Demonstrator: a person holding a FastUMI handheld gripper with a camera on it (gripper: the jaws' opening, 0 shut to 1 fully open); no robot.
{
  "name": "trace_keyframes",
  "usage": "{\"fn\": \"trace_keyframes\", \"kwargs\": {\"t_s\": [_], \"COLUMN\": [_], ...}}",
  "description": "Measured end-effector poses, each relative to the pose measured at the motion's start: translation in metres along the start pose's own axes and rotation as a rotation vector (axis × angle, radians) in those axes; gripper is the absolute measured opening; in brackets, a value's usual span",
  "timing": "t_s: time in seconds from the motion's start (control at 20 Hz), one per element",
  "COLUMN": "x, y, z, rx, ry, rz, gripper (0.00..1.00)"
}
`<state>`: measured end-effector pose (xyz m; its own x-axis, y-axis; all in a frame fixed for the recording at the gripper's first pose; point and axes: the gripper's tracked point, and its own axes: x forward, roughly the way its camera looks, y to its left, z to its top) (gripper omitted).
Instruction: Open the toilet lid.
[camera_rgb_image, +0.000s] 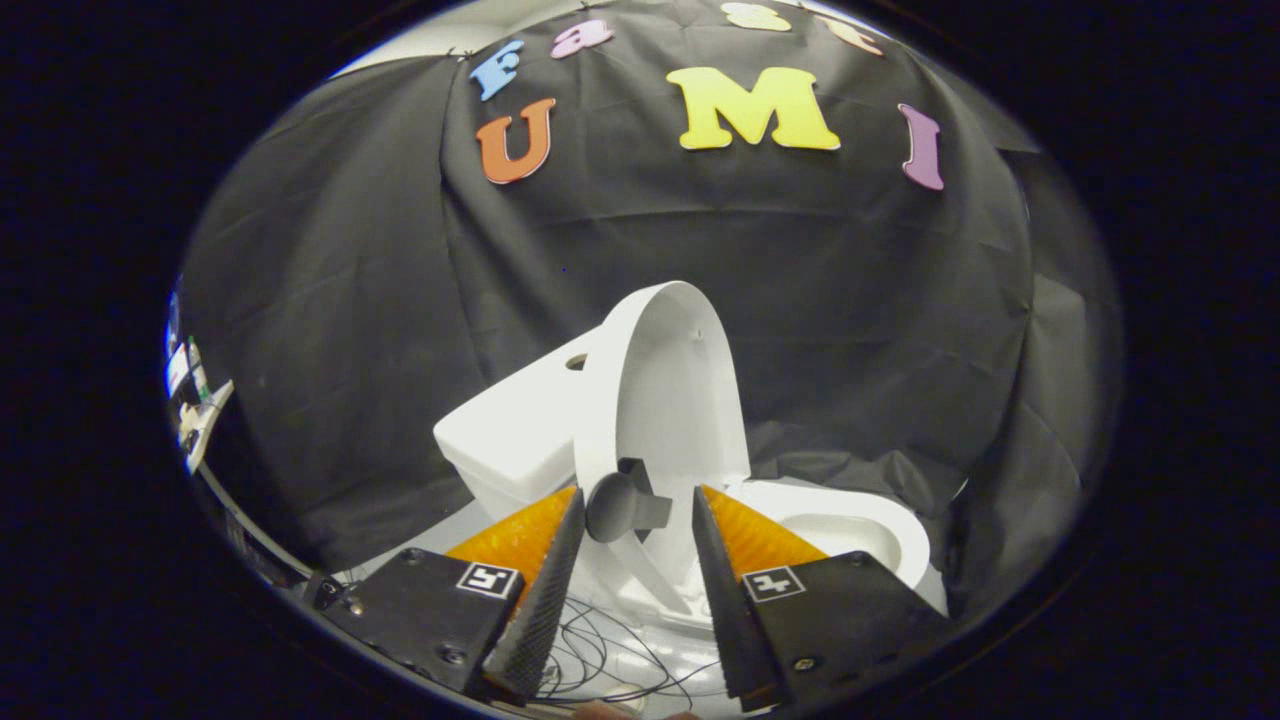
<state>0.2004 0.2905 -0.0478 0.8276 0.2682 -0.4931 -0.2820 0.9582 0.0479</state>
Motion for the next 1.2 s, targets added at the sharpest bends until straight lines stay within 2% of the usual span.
{"fn": "trace_keyframes", "kwargs": {"t_s": [0.3, 0.35, 0.45, 0.8, 1.2], "x": [-0.056, -0.066, -0.089, -0.162, -0.232], "y": [-0.059, -0.070, -0.091, -0.134, -0.167], "z": [0.007, 0.008, 0.012, 0.018, -0.002], "rx": [0.008, 0.017, 0.026, 0.030, -0.048], "ry": [-0.107, -0.124, -0.167, -0.298, -0.444], "rz": [-0.073, -0.084, -0.113, -0.137, -0.178], "gripper": [0.69, 0.80, 0.92, 0.93, 0.96]}}
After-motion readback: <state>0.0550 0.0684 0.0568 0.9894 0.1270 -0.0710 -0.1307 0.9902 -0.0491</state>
